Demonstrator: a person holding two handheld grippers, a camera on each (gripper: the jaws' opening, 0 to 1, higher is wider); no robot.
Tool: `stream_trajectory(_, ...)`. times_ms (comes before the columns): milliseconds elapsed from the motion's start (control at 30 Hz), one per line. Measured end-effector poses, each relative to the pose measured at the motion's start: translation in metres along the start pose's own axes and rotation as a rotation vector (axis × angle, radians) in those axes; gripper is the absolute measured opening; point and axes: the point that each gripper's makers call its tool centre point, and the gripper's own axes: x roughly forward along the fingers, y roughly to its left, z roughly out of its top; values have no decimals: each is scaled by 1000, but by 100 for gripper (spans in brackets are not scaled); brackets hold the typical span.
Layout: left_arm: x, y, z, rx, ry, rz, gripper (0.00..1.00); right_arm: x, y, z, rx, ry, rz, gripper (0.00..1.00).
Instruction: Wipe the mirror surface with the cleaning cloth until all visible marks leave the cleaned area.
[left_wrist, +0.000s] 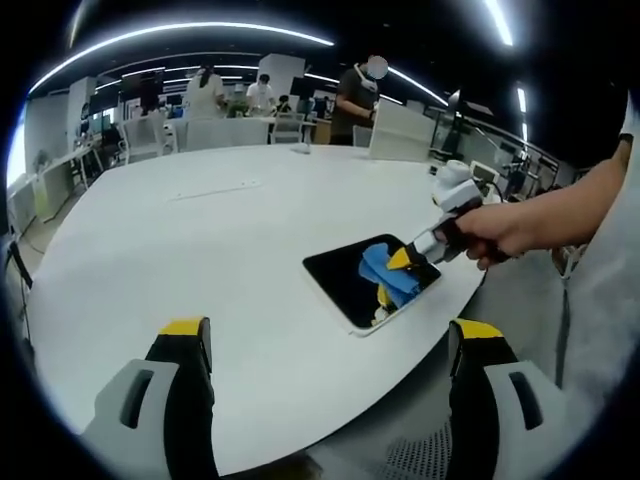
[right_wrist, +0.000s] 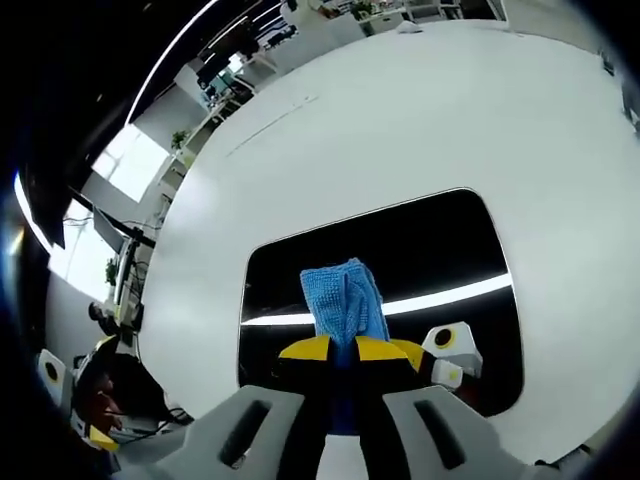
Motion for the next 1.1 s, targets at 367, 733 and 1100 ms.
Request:
stream_trajectory(367, -2, 0, -2, -6, 9, 8, 99, 10, -1, 18, -17, -1, -6, 2)
stream_trajectory(733, -1, 2, -2, -10, 19, 13, 98, 18, 0, 37, -30, 7, -2, 3)
stream_trajectory(1100, -2, 12, -2, -10, 19, 23, 98, 16, 5, 44, -82, 14, -7, 5)
